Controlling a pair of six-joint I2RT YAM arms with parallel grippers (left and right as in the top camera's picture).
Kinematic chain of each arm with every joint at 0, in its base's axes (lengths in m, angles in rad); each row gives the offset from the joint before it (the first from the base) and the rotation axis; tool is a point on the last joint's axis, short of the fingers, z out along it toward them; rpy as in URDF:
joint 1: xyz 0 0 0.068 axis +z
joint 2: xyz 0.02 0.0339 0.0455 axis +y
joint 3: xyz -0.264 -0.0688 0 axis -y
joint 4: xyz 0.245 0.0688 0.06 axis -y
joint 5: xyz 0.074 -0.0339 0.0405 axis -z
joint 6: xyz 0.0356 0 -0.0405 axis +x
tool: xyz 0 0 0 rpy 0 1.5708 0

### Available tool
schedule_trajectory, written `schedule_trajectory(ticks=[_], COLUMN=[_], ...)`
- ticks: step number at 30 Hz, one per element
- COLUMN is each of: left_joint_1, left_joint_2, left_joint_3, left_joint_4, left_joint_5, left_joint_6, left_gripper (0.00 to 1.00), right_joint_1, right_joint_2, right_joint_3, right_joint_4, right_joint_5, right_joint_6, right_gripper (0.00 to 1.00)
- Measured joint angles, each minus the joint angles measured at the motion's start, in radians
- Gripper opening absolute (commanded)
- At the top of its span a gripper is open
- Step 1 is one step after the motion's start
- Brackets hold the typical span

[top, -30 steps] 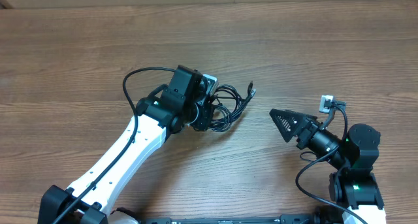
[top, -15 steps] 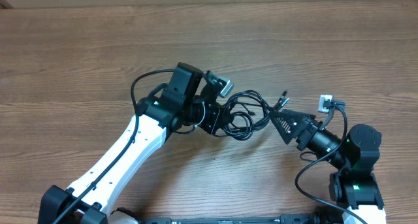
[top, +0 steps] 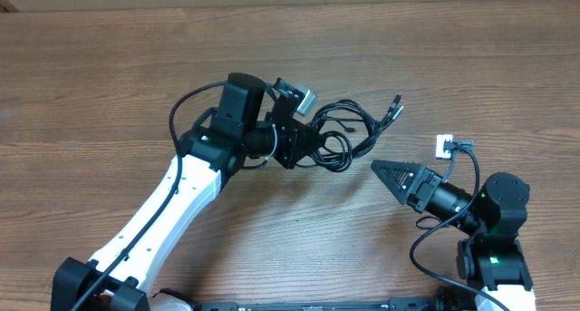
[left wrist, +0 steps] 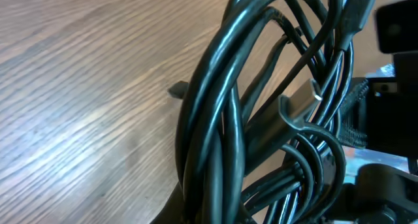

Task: Untangle cables

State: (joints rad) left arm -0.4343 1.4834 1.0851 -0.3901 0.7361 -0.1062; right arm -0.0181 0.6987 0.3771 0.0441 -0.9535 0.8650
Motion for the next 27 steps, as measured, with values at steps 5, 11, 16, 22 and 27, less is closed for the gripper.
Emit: schedule_trajectory(ticks=[5,11,16,22,27], left_joint_1=[-0.012,-0.052,-0.123,-0.11,-0.052], left_joint_2=[0.0,0.0,0.0,0.0,-0.003], left_joint_3=[0.0,0.0,0.0,0.0,0.0], left_joint_4=[0.005,0.055,0.062,0.049,-0.035], left_joint_5=[0.041,0.121,0.135,0.053,0.014], left_joint_6=[-0.032,-0.049,-0.05,-0.111,-0.103], left_gripper=[0.04,0.04,0.1,0.71,0.86], right_joint_1=[0.0,0.0,0.0,0.0,0.0], right_joint_2=[0.001,0.001,0.001,0.003,0.005], right_joint_3=[0.0,0.001,0.001,0.001,0.002], right_joint_4=[0.05,0.12,0.12,0.093,-0.112], right_joint_5=[-0.001,-0.001,0.0,0.009,0.138], right_joint_6=[0.072,0.162,0.182,0.182,0.185], right_gripper=[0.46,0.34,0.04,0.04,0.04])
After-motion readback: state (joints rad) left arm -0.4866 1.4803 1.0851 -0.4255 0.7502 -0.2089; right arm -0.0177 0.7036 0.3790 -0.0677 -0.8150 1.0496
